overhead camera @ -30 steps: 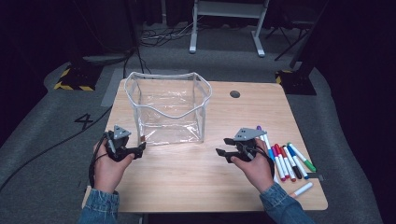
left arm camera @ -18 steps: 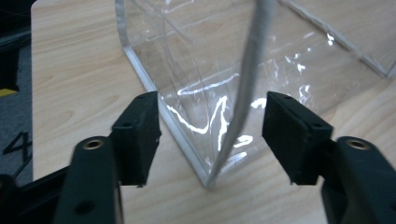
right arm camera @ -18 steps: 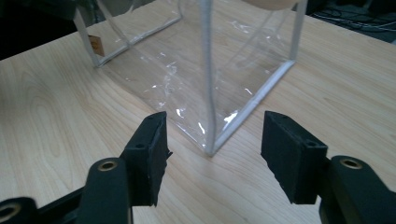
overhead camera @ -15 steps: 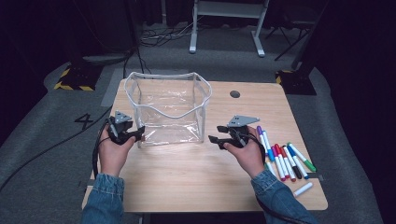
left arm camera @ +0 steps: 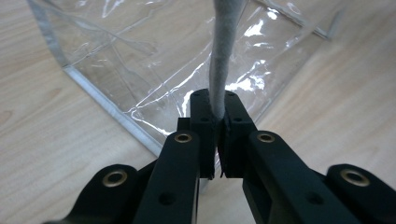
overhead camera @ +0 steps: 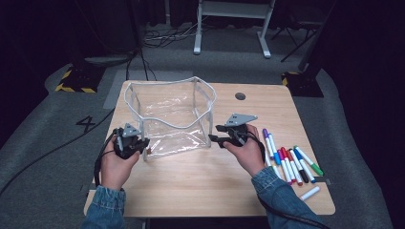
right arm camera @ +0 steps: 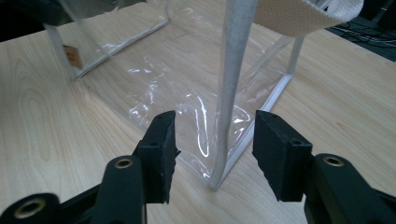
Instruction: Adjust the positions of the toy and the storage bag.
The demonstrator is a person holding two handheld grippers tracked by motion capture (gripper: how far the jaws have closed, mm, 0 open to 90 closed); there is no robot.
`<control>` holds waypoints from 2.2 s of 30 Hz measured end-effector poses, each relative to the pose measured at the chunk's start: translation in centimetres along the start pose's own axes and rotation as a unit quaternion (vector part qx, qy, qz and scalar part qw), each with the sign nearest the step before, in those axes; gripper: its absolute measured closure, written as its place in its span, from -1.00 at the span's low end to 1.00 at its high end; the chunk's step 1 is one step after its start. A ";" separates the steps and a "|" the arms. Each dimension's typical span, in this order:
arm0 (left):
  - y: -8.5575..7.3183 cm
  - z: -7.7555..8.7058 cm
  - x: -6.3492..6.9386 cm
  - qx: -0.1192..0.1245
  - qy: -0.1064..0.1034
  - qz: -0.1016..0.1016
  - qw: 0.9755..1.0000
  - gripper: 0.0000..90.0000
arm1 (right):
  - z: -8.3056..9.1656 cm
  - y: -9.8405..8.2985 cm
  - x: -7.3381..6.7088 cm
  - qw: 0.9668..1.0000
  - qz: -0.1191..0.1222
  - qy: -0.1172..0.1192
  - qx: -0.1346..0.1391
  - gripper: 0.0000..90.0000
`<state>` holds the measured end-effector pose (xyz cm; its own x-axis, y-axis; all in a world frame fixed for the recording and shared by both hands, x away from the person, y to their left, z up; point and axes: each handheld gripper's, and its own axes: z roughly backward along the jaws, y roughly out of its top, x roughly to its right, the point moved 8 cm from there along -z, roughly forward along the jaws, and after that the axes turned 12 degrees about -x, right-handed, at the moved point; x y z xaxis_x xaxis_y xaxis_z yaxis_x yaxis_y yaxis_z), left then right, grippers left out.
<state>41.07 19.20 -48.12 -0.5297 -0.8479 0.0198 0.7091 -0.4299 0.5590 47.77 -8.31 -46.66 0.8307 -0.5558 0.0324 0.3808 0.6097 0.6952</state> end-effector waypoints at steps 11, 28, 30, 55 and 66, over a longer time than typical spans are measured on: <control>-2.4 1.6 2.0 -0.005 0.004 -0.015 1.000 0.90 | -1.1 0.7 -0.9 0.999 0.033 0.013 -0.008 0.93; -2.9 2.2 7.9 -0.022 -0.073 -0.091 0.993 0.90 | 6.0 -6.1 -4.4 0.999 0.023 0.009 -0.039 0.94; -2.4 2.0 9.5 -0.022 -0.091 -0.111 0.989 0.90 | 8.0 -8.0 -4.6 0.999 0.009 0.012 -0.038 0.94; -1.9 0.9 17.4 -0.022 -0.205 -0.199 0.958 0.86 | 16.4 -16.8 -6.8 0.998 -0.053 0.017 -0.036 0.94; -2.0 0.8 19.2 -0.027 -0.218 -0.227 0.949 0.83 | 17.8 -18.3 -6.8 0.997 -0.070 0.008 -0.031 0.93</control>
<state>29.13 4.04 -48.13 -0.9201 -0.3677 0.1352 0.3784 -0.7448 0.5495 27.92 -25.78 -46.81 0.7742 -0.6287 -0.0738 0.5170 0.5607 0.6467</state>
